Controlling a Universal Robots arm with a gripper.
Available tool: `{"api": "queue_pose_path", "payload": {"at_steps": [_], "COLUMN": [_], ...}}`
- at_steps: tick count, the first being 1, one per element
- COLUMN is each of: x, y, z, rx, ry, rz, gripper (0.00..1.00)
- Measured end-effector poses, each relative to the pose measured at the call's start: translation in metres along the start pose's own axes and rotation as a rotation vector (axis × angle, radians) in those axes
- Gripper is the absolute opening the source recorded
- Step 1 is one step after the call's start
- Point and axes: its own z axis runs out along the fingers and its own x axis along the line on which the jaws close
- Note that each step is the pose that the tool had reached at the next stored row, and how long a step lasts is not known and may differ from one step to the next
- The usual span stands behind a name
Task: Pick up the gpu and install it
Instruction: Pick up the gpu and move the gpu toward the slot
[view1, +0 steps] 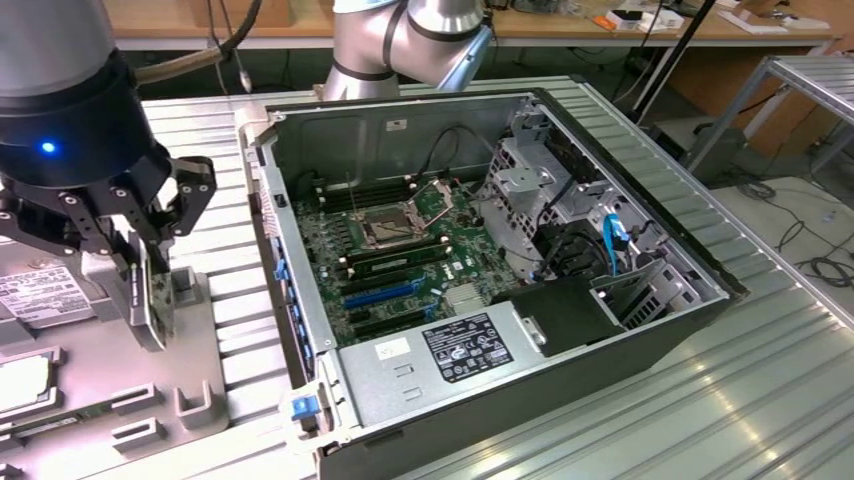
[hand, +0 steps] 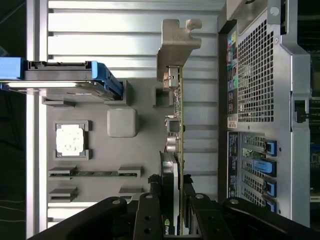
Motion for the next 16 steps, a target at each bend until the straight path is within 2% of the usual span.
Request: {"api": "queue_pose_path", "payload": {"at_steps": [8,16], "x": [0.000,-0.001], "y": [0.0013,0.0027], "z": [-0.0215,-0.0448], "rx": [0.0015,0.0071], "ry": [-0.0002,0.0000], "rz": [0.000,0.000], "gripper": [0.27,0.27]}}
